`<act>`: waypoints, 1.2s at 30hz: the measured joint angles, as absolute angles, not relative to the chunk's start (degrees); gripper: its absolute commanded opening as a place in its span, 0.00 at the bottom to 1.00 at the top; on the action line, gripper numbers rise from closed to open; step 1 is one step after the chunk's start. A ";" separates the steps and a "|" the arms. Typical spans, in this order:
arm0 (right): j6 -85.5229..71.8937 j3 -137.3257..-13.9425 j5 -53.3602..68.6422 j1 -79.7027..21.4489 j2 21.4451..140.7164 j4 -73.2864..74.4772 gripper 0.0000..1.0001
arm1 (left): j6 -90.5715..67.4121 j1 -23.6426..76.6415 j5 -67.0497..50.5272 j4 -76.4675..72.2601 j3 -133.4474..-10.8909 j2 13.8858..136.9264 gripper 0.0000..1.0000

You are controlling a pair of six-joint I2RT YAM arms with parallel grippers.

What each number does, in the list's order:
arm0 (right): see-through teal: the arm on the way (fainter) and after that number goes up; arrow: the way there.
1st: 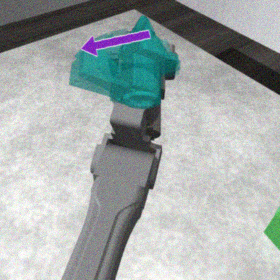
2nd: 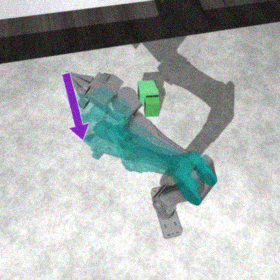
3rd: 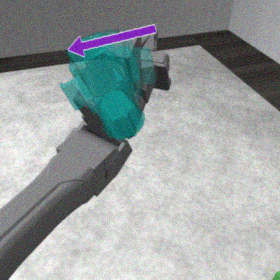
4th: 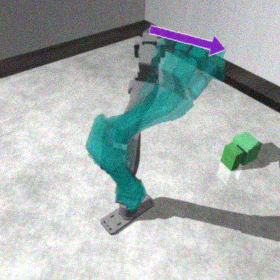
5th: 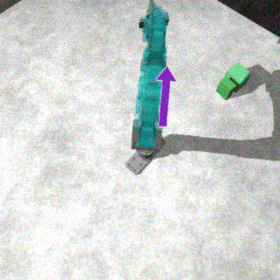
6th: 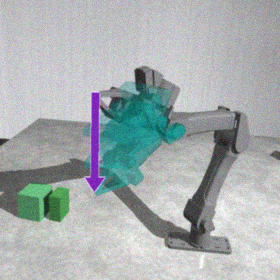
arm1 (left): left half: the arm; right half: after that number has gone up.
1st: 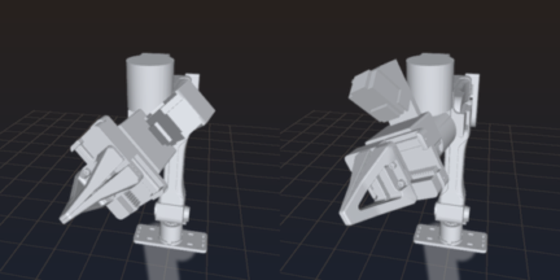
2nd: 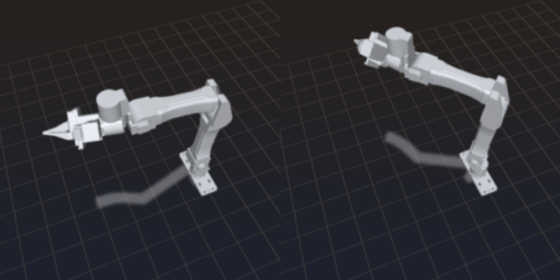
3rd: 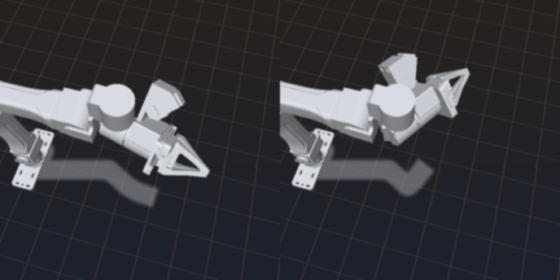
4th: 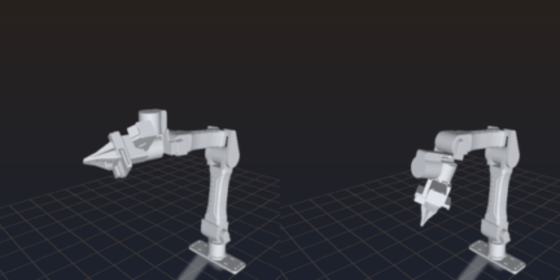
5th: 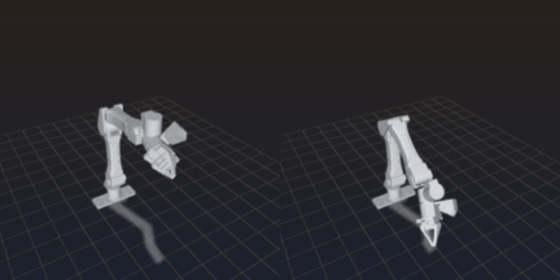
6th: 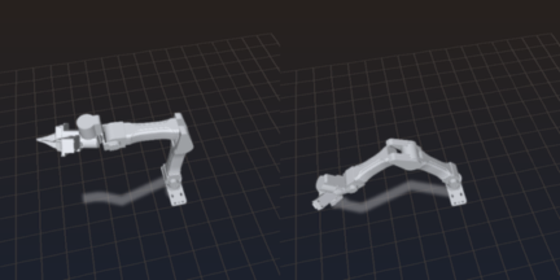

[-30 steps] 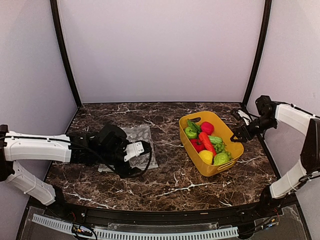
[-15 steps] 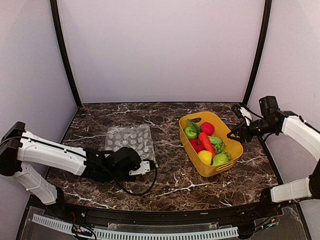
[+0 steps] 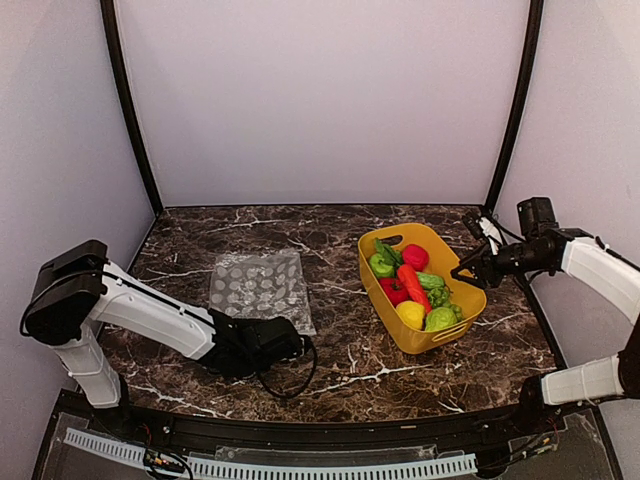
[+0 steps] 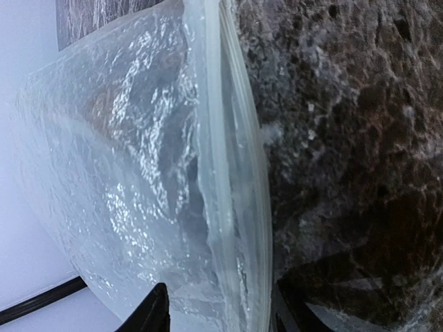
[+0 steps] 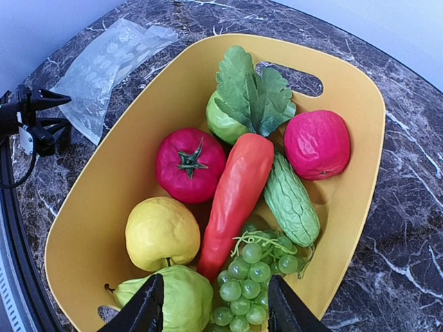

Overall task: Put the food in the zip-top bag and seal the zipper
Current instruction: Pick up the zipper food storage bag at the center of the board, then open the zipper food storage bag at the center of the board.

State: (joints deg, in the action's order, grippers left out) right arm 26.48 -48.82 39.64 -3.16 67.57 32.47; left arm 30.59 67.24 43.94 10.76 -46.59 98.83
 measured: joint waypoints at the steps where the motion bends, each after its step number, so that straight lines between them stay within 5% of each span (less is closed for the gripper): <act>1: 26.48 -48.73 39.68 -3.16 67.48 32.49 0.49 | 30.59 67.24 45.10 10.57 -47.09 99.57 0.43; 10: 26.46 -48.40 40.16 -3.16 66.83 32.32 0.49 | 29.17 66.61 51.53 10.90 -49.10 103.90 0.03; 25: 24.84 -59.72 44.34 -6.09 67.13 35.53 0.50 | 10.92 64.01 42.46 20.23 -64.51 88.82 0.01; 36: 15.35 -83.48 48.36 -24.77 85.08 38.17 0.58 | -11.40 63.09 37.60 13.67 -70.63 88.31 0.01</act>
State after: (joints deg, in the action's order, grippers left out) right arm 15.35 -83.48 48.36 -24.77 85.08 38.17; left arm -11.40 63.09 37.60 13.67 -70.63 88.31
